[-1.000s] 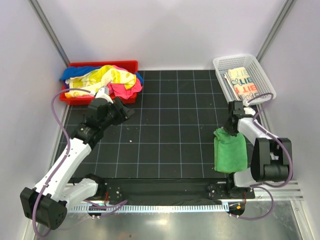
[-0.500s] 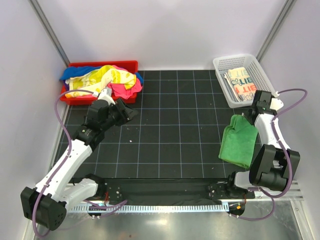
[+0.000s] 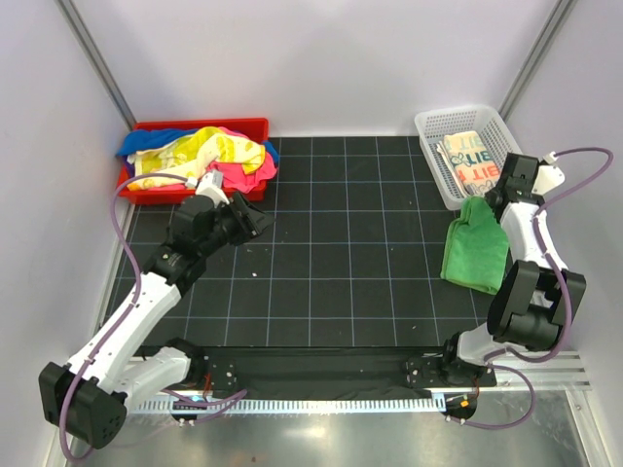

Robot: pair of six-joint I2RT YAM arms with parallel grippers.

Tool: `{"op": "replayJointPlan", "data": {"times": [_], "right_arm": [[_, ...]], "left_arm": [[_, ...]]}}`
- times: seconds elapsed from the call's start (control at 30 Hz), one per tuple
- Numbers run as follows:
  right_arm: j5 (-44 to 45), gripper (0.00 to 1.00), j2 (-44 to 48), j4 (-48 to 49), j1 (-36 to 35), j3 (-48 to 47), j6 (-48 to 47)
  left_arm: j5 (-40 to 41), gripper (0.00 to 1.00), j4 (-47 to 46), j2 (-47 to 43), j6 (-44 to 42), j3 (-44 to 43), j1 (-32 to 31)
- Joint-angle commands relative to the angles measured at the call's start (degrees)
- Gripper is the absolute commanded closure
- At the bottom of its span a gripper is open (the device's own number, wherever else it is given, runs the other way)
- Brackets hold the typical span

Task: Fold and stack the towels
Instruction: Neatly place the folded towel into the bin

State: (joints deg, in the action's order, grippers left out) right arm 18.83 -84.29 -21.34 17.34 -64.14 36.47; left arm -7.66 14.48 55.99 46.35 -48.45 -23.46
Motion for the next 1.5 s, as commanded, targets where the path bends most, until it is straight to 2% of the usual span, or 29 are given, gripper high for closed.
{"op": "replayJointPlan", "data": {"times": [0.0,0.27,0.93,1.47], "right_arm": [[3.75,0.99,-2.09,6.93,0.23,-4.93,-1.75],[6.48,0.99,-10.97,7.98,0.23,-16.87,-5.88],[-3.62,0.99,-36.55,0.69,-0.64,-50.54,-5.18],[-9.69,0.99,-50.08,4.55,-1.7,-62.86,-1.05]], "left_arm": [[-1.04,0.48,-3.67,-0.18,0.15,0.1,-0.53],[-1.3,0.48,-3.67,0.17,-0.73,0.11,-0.88],[1.42,0.48,-3.58,3.43,-3.28,1.16,-0.97],[3.53,0.48,-2.97,3.87,-4.86,1.6,-0.88]]}}
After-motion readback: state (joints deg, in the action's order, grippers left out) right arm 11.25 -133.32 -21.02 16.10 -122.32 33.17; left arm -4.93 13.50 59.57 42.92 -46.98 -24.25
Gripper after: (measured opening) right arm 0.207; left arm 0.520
